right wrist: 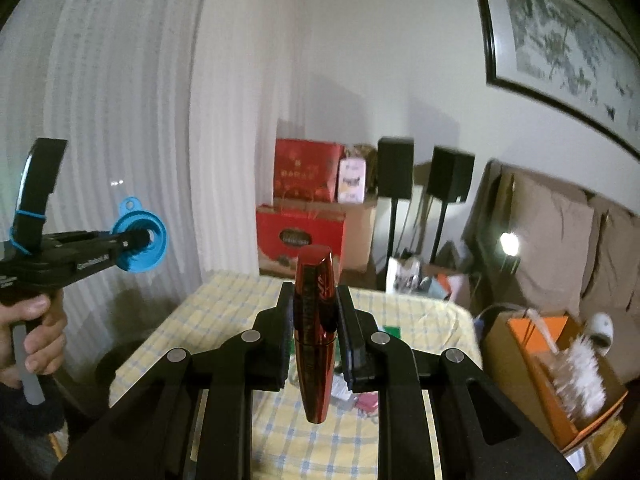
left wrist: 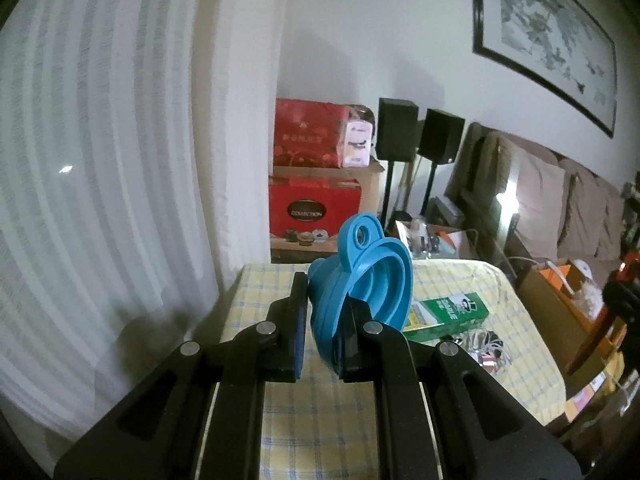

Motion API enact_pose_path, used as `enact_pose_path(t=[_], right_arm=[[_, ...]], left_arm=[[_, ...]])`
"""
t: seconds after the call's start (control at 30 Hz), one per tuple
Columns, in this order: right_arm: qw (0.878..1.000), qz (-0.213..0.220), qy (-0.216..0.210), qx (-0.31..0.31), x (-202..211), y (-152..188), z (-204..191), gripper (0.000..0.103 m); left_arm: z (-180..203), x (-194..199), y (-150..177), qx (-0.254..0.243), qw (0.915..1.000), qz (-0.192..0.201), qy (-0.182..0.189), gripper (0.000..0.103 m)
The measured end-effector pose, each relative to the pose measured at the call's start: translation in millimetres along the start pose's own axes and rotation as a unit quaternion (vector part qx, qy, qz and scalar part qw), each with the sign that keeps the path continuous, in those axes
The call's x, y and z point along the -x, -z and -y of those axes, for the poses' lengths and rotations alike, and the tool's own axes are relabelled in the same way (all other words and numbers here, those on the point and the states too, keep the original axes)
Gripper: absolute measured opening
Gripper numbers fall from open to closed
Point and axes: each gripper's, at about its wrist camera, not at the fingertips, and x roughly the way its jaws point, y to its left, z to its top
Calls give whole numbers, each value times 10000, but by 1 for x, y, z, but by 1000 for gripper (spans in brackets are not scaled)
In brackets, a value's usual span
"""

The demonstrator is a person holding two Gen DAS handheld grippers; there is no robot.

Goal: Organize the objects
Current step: 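Lift the red case and blue funnel and carry both toward the orange-lined box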

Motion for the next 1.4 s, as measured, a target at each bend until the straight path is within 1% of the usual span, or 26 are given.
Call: enact_pose_path(t=[0.13, 0.2, 0.3, 0.33, 0.4, 0.43, 0.53, 0.63, 0.73, 0.83, 1.0, 1.1, 1.2, 1.27, 1.4], right_arm=[[9999, 97, 10, 57, 6, -1, -2, 19], [10000, 76, 2, 29, 4, 1, 1, 19], [9999, 1, 18, 137, 1, 8, 2, 19], [9998, -50, 36, 203, 0, 11, 0, 19], [9994, -163, 56, 314, -3, 19, 1, 19], [9991, -248, 32, 356, -6, 24, 3, 19], [9985, -420, -69, 331, -12, 33, 12, 19], [9982, -506, -99, 317, -16, 38, 22, 19], [9986, -439, -2, 290, -14, 39, 36, 19], [9993, -346, 37, 139, -10, 39, 54, 19], [9995, -288, 33, -127, -11, 46, 87, 19], [9989, -304, -41, -363, -13, 55, 104, 19], [9981, -356, -60, -502, -19, 56, 116, 19], [9982, -325, -74, -502, -21, 51, 123, 19], [9993, -133, -34, -356, -15, 44, 134, 19]], left_arm=[[1, -4, 2, 22, 10000, 10, -39, 10], [1, -6, 3, -92, 9999, 39, -132, 11], [-9, -9, 2, -4, 9987, 114, -499, 10], [-10, -12, 2, -15, 9977, 105, -673, 10], [-10, -17, 4, -68, 9958, 71, -909, 10], [-10, -19, 5, -58, 9957, 45, -926, 11], [-6, -22, 6, 45, 9970, 0, -767, 10], [5, -27, 7, -61, 9970, -12, -768, 10], [19, -34, 7, -161, 9963, -83, -843, 11], [26, -35, 6, -173, 9951, -43, -971, 11], [35, -38, 1, -8, 9953, -23, -971, 11], [43, -41, 0, 104, 9931, 58, -1167, 11], [55, -47, -2, 153, 9931, 39, -1162, 11], [67, -48, -4, 64, 9930, 84, -1176, 11], [84, -48, -8, 6, 9930, 152, -1173, 11]])
